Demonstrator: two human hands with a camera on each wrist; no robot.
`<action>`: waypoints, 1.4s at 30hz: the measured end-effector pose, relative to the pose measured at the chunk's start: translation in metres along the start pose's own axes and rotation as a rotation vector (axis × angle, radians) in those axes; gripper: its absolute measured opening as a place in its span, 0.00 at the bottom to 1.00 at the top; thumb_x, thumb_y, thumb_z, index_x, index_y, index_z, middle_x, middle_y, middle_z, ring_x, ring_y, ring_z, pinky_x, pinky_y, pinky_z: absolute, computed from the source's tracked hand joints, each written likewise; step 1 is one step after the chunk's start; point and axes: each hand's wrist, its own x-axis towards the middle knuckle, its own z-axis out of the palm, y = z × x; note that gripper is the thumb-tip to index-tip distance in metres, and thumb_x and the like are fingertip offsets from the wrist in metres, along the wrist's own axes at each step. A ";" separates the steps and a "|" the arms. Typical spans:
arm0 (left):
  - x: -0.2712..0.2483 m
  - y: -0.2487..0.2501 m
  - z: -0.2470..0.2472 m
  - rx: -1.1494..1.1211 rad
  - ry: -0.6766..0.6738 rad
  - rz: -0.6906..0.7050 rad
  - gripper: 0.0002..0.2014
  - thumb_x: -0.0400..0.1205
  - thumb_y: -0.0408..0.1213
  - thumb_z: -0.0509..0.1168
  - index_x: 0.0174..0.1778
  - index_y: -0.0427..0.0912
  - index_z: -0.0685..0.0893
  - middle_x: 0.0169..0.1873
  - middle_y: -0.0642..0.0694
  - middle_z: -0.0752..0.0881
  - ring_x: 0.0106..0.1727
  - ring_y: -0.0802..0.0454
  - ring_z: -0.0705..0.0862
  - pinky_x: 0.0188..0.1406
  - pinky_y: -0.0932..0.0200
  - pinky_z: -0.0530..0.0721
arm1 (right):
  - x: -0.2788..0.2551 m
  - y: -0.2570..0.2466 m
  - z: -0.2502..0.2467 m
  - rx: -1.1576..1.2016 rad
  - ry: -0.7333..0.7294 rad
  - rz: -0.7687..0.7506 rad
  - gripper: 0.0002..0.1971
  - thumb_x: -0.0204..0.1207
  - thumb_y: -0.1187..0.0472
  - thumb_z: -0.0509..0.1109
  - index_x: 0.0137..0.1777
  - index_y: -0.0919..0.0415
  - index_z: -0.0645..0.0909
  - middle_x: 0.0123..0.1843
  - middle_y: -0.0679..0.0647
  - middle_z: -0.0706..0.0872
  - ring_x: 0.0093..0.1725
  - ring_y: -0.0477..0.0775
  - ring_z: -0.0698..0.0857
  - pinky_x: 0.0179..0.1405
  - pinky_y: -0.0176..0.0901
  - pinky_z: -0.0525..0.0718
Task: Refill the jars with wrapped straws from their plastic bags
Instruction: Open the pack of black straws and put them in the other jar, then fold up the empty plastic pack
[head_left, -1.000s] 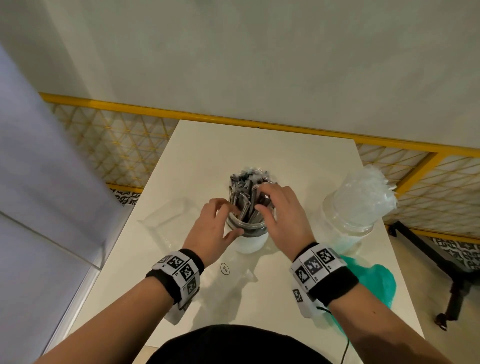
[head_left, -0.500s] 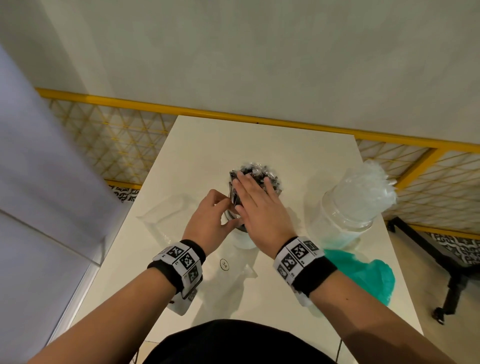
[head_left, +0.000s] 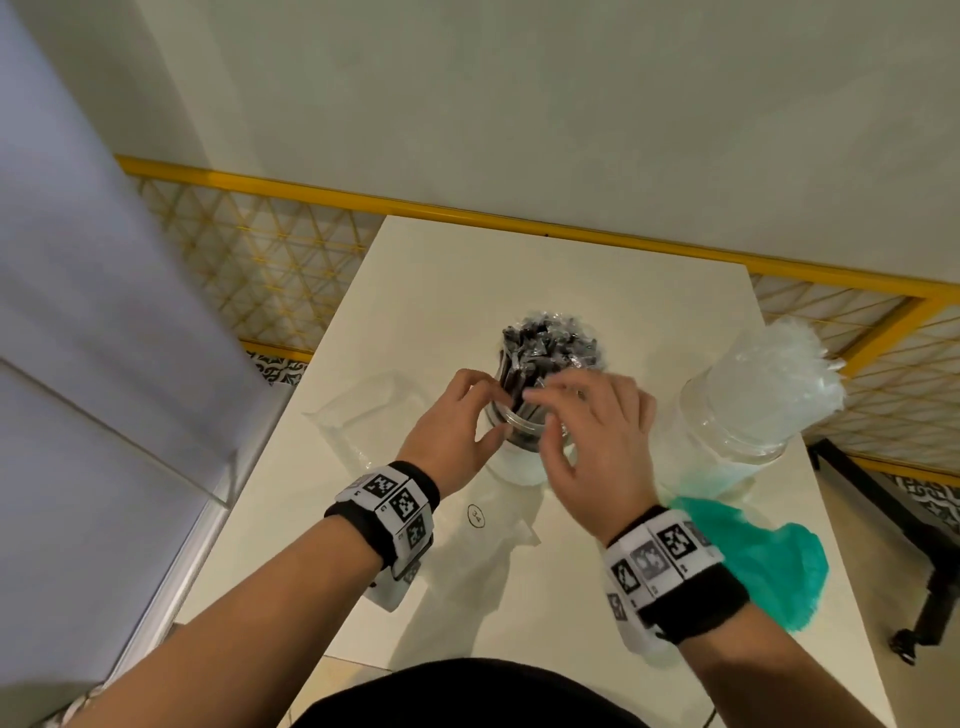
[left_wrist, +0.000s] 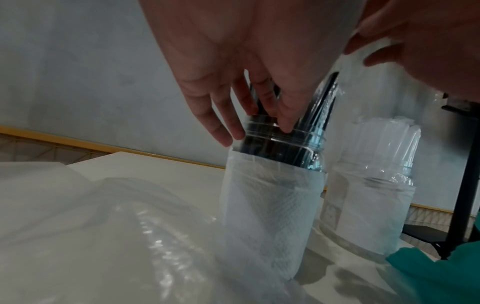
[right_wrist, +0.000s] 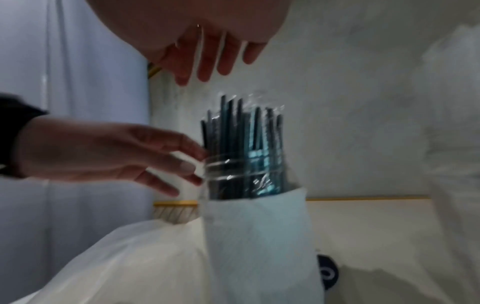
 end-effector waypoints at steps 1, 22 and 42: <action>-0.005 -0.004 -0.004 -0.017 -0.022 -0.008 0.15 0.80 0.42 0.67 0.62 0.52 0.76 0.62 0.56 0.75 0.55 0.60 0.81 0.51 0.57 0.83 | -0.007 -0.007 0.004 0.091 -0.025 -0.042 0.11 0.72 0.63 0.62 0.50 0.53 0.83 0.50 0.50 0.85 0.52 0.51 0.77 0.52 0.47 0.72; -0.087 -0.085 -0.040 0.403 -0.317 -0.247 0.37 0.69 0.47 0.75 0.74 0.61 0.70 0.72 0.46 0.65 0.70 0.45 0.64 0.62 0.50 0.80 | -0.065 -0.016 0.072 0.496 -0.857 0.467 0.08 0.80 0.60 0.66 0.57 0.51 0.81 0.58 0.48 0.88 0.58 0.51 0.84 0.60 0.44 0.78; -0.052 0.022 -0.051 -0.607 -0.370 -0.017 0.13 0.70 0.53 0.71 0.29 0.49 0.82 0.35 0.56 0.74 0.35 0.61 0.75 0.35 0.70 0.69 | -0.061 -0.025 0.011 1.439 -0.435 0.974 0.21 0.61 0.61 0.79 0.50 0.68 0.75 0.47 0.62 0.84 0.46 0.55 0.84 0.51 0.46 0.81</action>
